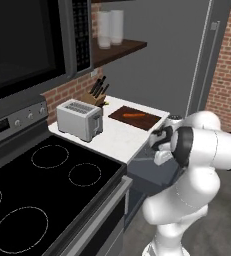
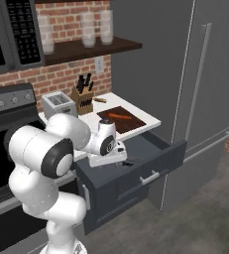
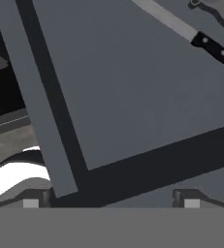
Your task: Place the appropriate cutting tool for cutting the carrot skin on the cutting board.
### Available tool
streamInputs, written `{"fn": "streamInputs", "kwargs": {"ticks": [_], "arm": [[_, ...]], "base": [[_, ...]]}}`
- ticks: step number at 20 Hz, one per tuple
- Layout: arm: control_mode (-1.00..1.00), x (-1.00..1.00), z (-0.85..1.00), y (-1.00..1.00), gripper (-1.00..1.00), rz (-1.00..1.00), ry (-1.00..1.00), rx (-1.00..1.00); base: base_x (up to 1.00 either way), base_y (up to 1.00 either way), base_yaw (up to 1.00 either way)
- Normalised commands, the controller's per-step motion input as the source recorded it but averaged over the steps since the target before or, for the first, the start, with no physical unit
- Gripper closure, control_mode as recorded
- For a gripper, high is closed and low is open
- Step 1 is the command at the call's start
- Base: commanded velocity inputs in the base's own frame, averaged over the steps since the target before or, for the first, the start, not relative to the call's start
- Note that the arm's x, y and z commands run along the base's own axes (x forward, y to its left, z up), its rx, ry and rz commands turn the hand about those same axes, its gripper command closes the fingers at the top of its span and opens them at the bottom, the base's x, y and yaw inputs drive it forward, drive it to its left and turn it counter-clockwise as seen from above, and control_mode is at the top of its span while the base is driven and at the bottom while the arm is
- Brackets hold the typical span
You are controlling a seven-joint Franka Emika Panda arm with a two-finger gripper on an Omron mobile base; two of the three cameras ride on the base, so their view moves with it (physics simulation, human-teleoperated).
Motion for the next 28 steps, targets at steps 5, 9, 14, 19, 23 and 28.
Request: {"fn": "streamInputs", "kwargs": {"ticks": [5, 9, 14, 19, 23, 28], "arm": [[-1.0, 0.1, -0.59, -0.07, -1.0, 0.1, 0.1, 0.0], [-1.0, 0.0, -0.35, -0.25, -1.0, 0.1, 0.09, 0.0], [-1.0, -0.06, -0.07, -0.55, -1.0, 0.09, 0.05, 0.0], [-1.0, -0.1, -0.03, -0.62, -1.0, 0.07, 0.08, 0.0], [-1.0, -0.07, -0.01, -0.66, -1.0, 0.05, 0.12, 0.0], [-1.0, 0.01, 0.03, -0.48, -1.0, 0.07, 0.03, 0.01]], "base": [[0.0, 0.0, 0.0], [0.0, 0.0, 0.0], [0.0, 0.0, 0.0], [0.0, 0.0, 0.0], [0.0, 0.0, 0.0], [0.0, 0.0, 0.0]]}}
